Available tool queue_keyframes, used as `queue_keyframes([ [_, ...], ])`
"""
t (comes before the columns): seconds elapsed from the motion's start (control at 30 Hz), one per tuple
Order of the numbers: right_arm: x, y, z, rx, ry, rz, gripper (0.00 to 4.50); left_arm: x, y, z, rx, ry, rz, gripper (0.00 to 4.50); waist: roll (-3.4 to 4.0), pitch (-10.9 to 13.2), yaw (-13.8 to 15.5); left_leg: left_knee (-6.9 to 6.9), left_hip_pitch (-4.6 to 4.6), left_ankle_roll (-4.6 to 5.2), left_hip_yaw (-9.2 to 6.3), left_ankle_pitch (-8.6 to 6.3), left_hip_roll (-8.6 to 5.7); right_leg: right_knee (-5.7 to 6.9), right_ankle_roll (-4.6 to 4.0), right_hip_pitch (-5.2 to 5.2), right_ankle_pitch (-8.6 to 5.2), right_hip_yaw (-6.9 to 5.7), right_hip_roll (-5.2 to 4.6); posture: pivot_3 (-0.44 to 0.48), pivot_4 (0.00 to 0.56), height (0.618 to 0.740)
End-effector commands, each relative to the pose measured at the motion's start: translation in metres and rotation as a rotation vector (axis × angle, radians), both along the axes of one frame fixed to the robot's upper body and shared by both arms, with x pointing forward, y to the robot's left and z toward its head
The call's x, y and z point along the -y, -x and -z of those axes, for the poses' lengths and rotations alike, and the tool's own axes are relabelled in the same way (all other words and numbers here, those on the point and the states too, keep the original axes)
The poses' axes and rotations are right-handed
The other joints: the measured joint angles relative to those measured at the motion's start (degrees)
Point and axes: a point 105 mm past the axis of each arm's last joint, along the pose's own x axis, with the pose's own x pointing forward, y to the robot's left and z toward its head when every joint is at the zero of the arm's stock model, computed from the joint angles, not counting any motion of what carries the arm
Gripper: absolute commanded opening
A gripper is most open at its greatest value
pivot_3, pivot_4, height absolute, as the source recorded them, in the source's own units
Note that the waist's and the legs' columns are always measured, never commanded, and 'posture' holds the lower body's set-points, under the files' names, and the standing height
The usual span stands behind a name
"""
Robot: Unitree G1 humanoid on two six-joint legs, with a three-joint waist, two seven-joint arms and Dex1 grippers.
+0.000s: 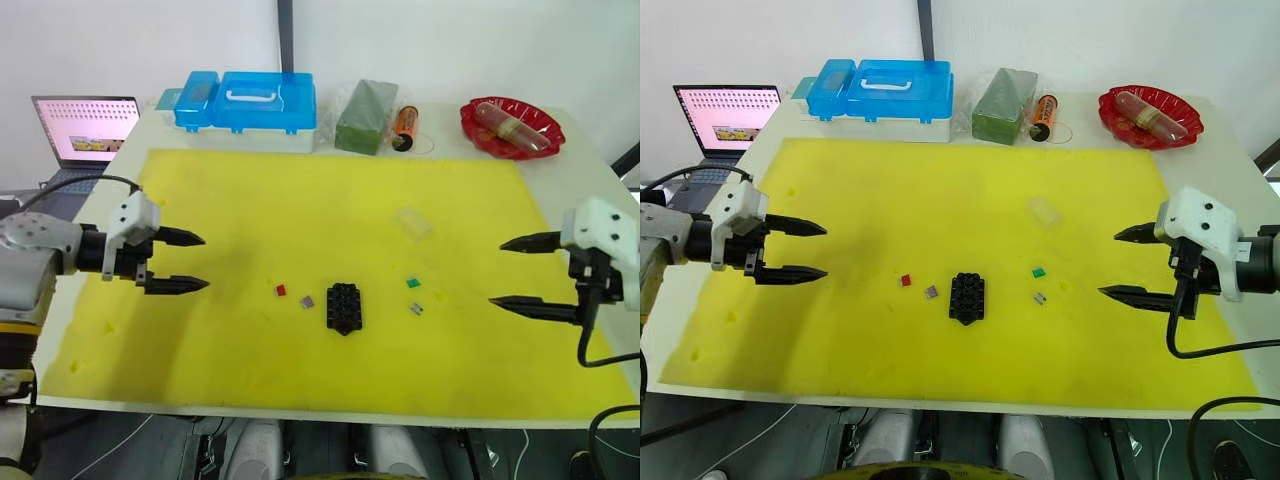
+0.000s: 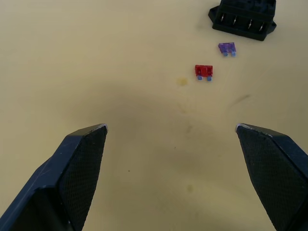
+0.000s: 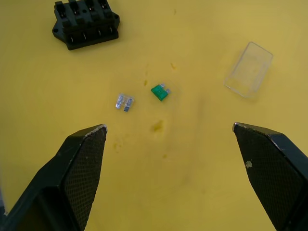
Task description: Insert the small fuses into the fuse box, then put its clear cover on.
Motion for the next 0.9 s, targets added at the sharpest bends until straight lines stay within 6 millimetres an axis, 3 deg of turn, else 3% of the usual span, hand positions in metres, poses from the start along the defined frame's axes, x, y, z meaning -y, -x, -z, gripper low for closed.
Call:
queue_keyframes([
  [0.03, -0.002, 0.000, -0.009, 0.043, 0.012, -0.006, 4.46, -0.001, 0.000, -0.006, 0.028, -0.018, 0.007, 4.50, 0.00, 0.00, 0.00, 0.00, 0.00, 0.00, 0.00, 0.00, 0.00, 0.00, 0.00, 0.00, 0.00, 0.00, 0.00, 0.000, 0.150, 0.740],
  [0.63, -0.001, -0.005, -0.010, 0.069, -0.001, 0.006, 4.46, 0.002, -0.004, -0.006, 0.036, -0.015, 0.008, 4.50, 0.00, 0.00, 0.01, 0.01, 0.00, 0.00, 0.00, 0.00, 0.01, 0.01, 0.00, 0.00, 0.00, -0.01, 0.02, 0.000, 0.150, 0.740],
  [0.9, -0.010, -0.007, -0.012, 0.090, -0.028, 0.002, 4.46, 0.009, 0.001, 0.000, -0.011, -0.013, 0.054, 4.50, 0.00, 0.00, 0.02, 0.01, 0.00, 0.00, 0.00, 0.00, 0.01, 0.01, 0.00, 0.00, 0.00, -0.01, 0.02, 0.000, 0.150, 0.740],
])
